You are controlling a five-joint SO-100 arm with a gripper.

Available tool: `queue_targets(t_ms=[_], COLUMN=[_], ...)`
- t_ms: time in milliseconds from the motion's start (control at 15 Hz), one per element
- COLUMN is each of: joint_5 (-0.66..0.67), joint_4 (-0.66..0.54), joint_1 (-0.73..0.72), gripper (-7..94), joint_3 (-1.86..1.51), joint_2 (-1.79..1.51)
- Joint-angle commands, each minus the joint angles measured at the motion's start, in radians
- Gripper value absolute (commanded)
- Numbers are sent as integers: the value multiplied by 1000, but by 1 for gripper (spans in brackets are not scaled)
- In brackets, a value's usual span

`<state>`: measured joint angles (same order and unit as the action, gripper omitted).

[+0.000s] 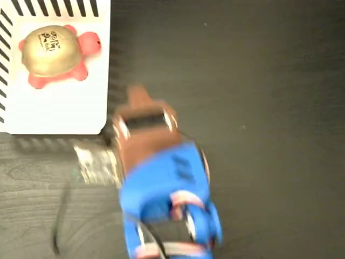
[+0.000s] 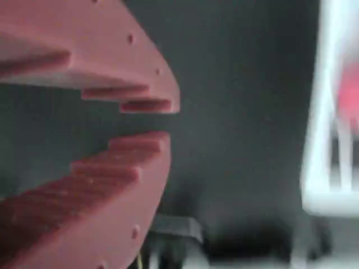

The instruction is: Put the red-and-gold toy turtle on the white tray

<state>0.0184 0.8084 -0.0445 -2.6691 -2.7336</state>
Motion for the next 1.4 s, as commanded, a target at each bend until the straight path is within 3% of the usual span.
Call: queue_targets(t_ms=[0,200,467,1333], joint_5=[5,-31,-6,-51], joint_4=[256,437,462,462], joint_1=[6,-15,18,63], gripper=[0,0,0,1], joint_3=[-23,-77,-241,-250], joint_2=[-193,-348,-505,-517])
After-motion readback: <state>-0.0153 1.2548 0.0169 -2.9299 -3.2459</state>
